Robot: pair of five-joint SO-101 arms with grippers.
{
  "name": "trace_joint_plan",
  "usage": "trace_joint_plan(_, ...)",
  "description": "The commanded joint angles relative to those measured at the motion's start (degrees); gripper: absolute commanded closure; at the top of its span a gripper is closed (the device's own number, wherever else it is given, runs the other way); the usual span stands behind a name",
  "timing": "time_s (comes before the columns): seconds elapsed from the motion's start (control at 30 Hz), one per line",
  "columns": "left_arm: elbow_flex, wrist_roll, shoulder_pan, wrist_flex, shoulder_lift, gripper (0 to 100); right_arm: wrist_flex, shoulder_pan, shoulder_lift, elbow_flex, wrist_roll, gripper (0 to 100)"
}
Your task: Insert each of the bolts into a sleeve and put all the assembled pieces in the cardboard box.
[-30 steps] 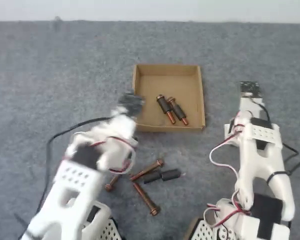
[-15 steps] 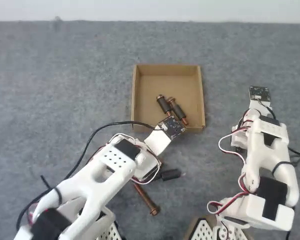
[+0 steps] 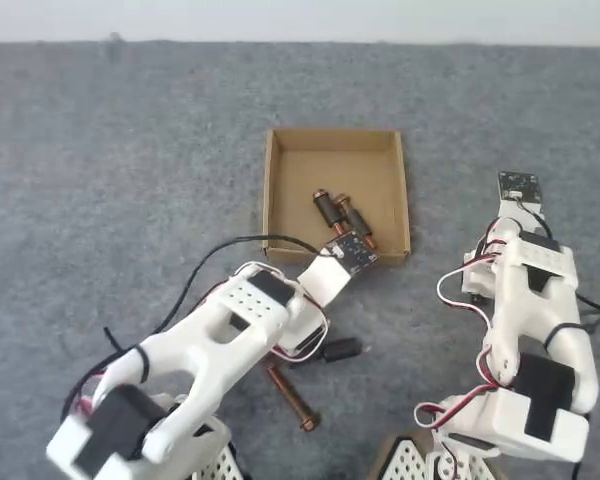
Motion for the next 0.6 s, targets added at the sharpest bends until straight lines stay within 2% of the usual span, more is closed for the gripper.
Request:
trace_joint_plan(0.0,-4.4,0.8,0.2,0.3,1.9,89,0.6,0.8,-0.4,-3.3,0.7,99.2)
trace_joint_plan(0.13,-6.3,3.8,0.2,2.1,5.0,91,0.6,0.8,-0.4,-3.3,0.7,99.2)
trace_joint_plan(0.23,-7.3,4.0,0.2,2.9,6.5,99,0.6,0.8,-0.4,-3.3,0.7,99.2)
trace_joint_plan(0.57,-7.5,4.2,-0.4,2.9,6.3,99,0.6,0.7,-0.4,-3.3,0.7,99.2)
